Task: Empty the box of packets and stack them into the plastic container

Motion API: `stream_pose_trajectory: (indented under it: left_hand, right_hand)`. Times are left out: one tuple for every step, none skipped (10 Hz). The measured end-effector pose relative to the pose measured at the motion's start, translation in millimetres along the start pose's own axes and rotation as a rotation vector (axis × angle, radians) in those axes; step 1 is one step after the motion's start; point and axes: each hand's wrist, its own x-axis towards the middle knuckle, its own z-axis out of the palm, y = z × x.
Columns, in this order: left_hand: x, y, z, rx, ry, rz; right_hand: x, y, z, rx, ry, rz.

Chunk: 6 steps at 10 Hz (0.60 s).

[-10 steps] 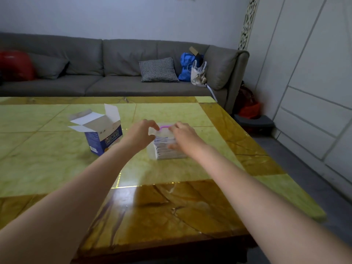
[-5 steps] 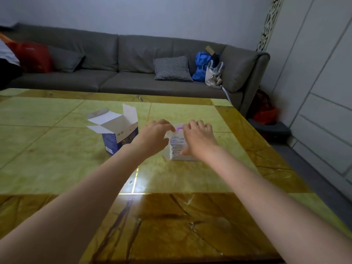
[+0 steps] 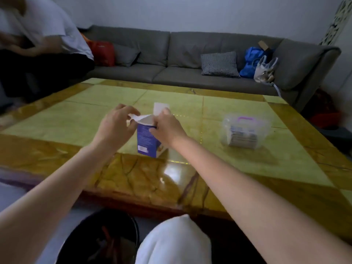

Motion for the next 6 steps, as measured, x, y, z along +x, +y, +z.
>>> stream_pose_trajectory:
  left_hand:
    - [-29,-4,-44,0.034,0.032,-0.043]
    - [-62,-30,-84,0.075,-0.278,-0.08]
    - [-97,-44,-97,0.08,-0.49,-0.127]
    - [-123,-48,-75,0.23,-0.654,-0.188]
    - [-133,-52,-49,0.302,-0.755,-0.196]
    - [-128,-50,-34,0.272,-0.77,-0.139]
  right_hand:
    - [-50,-60,-3,0.217,-0.145,-0.118]
    - [-107,-95,17,0.399,-0.249,-0.25]
    - [-149,-113,61,0.408,-0.272,-0.314]
    - [-165,-111,108,0.376,-0.447,-0.222]
    - [-165,-99,131,0.266,-0.564,-0.169]
    - [-155,-90,112,0.162,-0.483,-0.217]
